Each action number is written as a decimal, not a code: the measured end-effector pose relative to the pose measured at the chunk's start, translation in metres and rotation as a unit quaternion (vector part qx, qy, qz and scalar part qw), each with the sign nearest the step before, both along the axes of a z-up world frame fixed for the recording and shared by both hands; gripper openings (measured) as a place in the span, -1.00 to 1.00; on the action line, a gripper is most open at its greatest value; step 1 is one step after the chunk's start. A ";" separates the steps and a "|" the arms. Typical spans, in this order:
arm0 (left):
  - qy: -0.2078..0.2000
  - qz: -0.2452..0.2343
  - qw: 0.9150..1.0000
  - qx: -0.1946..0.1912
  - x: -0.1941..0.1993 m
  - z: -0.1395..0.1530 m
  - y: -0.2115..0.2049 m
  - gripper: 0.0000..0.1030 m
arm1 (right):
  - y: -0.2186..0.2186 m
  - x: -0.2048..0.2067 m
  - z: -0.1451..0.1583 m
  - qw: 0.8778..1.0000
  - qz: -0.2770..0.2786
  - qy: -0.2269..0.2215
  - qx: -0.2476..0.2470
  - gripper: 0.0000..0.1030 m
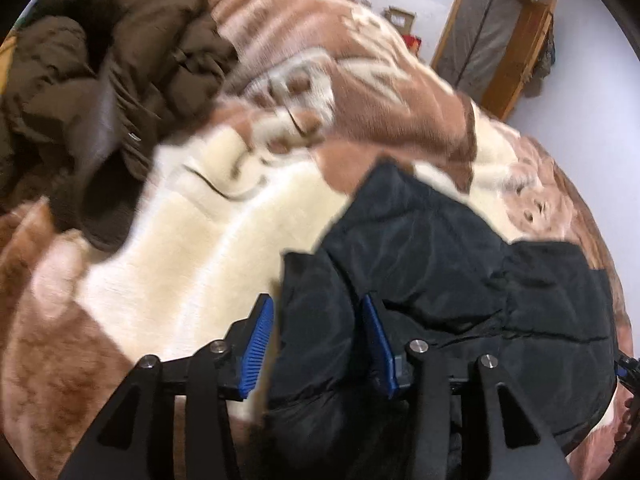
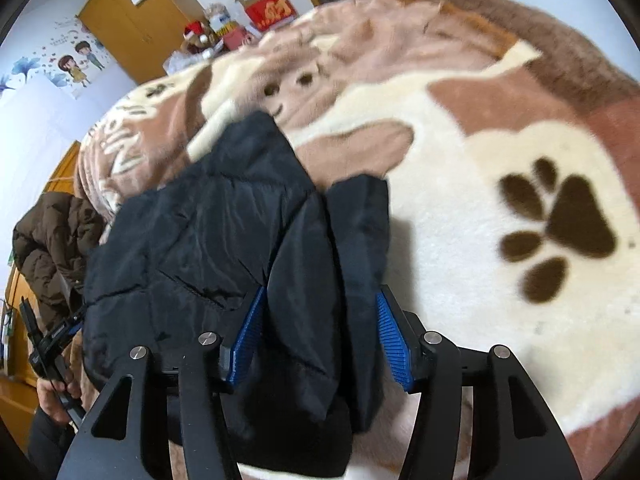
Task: Fold large clothes
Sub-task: 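Lower the folded jacket onto the blanket, open both grippers and withdraw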
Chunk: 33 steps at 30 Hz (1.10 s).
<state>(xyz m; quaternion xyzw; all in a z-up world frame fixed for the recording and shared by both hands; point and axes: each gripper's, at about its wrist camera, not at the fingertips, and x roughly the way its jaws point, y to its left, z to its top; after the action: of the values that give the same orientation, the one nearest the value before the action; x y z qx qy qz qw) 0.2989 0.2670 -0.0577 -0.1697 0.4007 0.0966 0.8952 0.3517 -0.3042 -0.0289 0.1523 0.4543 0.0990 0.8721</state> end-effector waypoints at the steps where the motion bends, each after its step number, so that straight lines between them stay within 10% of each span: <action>1: -0.005 0.013 1.000 0.003 -0.005 0.007 0.005 -0.05 | -0.002 -0.006 0.007 1.000 -0.007 -0.016 -0.005 0.08; 17: 0.018 -0.049 0.999 0.010 -0.034 -0.007 -0.059 -0.04 | 0.050 -0.028 -0.004 0.994 0.052 -0.006 -0.095 -0.28; 33: -0.006 -0.085 0.996 0.025 -0.185 0.048 -0.141 0.15 | 0.068 -0.187 0.049 0.990 0.079 -0.073 -0.090 -0.06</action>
<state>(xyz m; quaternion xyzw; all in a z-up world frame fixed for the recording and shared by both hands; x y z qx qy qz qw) 0.1142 0.1257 -0.0098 -0.1136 0.4059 0.0293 0.9063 0.1646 -0.2365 0.0200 0.0295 0.4068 0.1377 0.9026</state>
